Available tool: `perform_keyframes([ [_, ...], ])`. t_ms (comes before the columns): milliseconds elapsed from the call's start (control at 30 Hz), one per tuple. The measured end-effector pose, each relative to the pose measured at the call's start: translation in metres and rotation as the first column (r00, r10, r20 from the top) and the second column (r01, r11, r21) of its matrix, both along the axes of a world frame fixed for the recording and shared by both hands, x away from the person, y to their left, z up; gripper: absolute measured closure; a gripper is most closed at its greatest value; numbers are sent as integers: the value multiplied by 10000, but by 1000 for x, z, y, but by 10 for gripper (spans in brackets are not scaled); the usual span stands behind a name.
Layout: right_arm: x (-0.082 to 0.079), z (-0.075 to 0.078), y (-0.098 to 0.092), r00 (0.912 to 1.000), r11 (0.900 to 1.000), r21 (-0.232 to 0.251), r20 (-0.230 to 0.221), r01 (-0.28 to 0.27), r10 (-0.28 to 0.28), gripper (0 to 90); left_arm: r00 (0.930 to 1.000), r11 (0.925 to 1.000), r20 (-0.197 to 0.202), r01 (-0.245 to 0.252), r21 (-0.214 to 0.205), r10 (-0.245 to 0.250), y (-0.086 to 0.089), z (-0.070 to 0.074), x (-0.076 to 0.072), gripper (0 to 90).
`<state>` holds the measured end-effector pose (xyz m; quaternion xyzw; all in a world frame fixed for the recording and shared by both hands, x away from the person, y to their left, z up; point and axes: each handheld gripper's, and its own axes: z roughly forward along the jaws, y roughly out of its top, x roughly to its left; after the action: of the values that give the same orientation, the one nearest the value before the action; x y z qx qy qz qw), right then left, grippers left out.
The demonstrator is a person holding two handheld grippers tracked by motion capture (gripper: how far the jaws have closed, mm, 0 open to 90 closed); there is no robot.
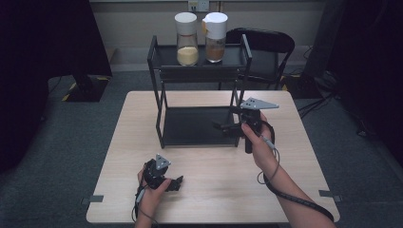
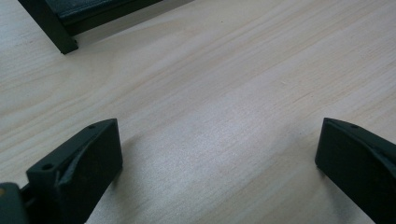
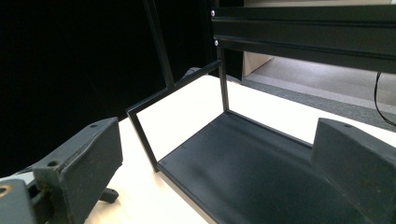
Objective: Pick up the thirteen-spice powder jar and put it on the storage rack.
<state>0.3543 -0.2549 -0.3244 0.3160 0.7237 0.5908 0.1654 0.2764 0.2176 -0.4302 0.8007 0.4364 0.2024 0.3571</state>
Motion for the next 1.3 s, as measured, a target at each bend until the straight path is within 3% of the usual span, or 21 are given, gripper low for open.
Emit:
perform_keyframes([
  [1300, -19, -48, -22, 9998, 9987, -499, -191, -32, 23, 14, 10000, 10000, -1, 0, 2, 0, 0, 0, 0, 0],
])
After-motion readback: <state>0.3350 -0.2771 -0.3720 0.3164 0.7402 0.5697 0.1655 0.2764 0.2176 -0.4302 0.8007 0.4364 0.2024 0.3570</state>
